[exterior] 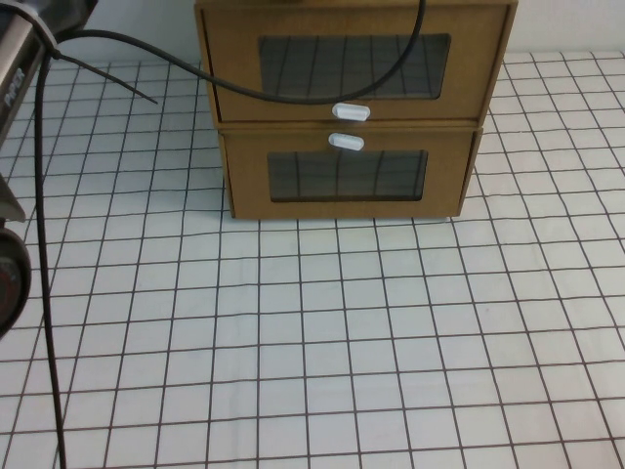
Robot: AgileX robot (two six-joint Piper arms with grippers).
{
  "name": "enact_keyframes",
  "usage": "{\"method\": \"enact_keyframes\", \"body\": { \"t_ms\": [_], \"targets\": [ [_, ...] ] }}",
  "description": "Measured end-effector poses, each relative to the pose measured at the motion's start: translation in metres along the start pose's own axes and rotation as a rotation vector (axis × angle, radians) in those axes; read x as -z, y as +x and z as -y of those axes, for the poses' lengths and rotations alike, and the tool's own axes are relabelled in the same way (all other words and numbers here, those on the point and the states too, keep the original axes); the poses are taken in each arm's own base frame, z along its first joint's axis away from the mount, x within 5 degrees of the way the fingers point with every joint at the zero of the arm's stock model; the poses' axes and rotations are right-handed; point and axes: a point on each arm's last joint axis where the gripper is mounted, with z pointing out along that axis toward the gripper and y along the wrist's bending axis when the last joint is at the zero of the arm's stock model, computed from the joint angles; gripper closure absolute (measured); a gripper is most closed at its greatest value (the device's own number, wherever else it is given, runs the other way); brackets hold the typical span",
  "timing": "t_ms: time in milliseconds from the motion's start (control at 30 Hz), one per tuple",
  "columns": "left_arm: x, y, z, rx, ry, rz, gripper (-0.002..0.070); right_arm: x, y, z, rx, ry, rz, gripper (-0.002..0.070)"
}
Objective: Open the shoe box
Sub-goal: 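Pull the top drawer of the cardboard box fully open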
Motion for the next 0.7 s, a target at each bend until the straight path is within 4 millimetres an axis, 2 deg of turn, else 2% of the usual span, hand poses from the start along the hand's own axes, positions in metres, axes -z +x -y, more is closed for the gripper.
{"method": "enact_keyframes", "body": {
  "t_ms": [133,367,533,633,700],
  "targets": [
    [0.0,0.0,0.0,0.0,0.0,0.0,0.0678,0.0,-0.005,-0.002,-0.037,-0.021,0.051,0.069],
    [0.0,0.0,0.0,0.0,0.0,0.0,0.0678,0.005,-0.03,-0.006,-0.294,-0.111,0.319,0.0689],
    [0.0,0.0,0.0,0.002,0.0,0.0,0.0678,0.009,-0.04,-0.003,-0.363,-0.12,0.443,0.0689],
    [0.0,0.0,0.0,0.002,0.0,0.0,0.0678,0.01,-0.041,-0.002,-0.499,-0.145,0.445,0.0689],
    [0.0,0.0,0.0,0.003,0.001,0.001,0.0678,0.009,-0.039,-0.005,-0.594,-0.17,0.378,0.069]
  ]
}}
